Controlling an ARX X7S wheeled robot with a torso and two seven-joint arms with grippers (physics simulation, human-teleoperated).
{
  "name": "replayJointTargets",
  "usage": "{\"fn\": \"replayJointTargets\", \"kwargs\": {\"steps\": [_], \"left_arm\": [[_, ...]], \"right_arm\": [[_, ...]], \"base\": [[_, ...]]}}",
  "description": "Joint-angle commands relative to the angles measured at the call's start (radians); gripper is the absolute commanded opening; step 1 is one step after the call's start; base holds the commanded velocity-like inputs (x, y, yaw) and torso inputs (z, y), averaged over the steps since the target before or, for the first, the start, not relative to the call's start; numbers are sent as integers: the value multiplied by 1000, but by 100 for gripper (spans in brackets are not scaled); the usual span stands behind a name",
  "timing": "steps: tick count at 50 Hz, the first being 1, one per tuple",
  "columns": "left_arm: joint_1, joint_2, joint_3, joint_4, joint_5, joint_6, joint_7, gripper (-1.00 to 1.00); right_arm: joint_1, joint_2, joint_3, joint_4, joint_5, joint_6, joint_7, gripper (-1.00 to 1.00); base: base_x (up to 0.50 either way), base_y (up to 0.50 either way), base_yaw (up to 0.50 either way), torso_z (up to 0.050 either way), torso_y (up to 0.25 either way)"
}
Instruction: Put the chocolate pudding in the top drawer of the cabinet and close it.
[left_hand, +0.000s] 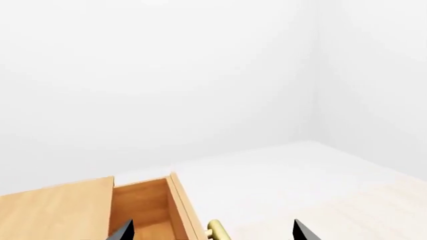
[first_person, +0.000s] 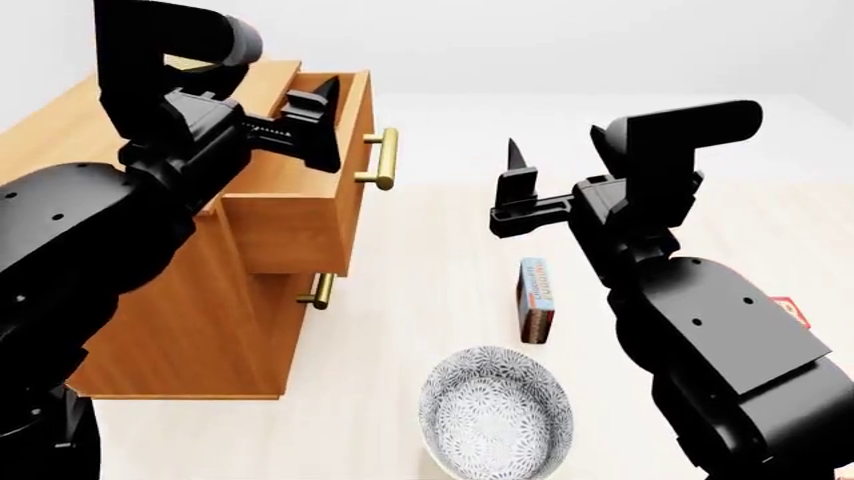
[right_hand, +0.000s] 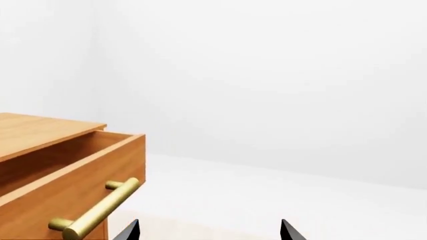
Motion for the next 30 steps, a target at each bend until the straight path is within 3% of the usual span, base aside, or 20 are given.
{"fn": "replayJointTargets", "kwargs": {"steps": [1,15,30], "left_arm": [[-57,21,21,-99,8,-8,13,100],[-316,107,113,-582,106,-8,70,100],[-492,176,191,-961,171,24,164,100]], "right_arm": [[-3,0,-2,-5,5,5,10,100],[-14,13,6,-38,27,17,11,100],[-17,19,-2,-36,29,10,11,100]], "base": [[0,0,0,0,0],[0,0,0,0,0],[0,0,0,0,0]]}}
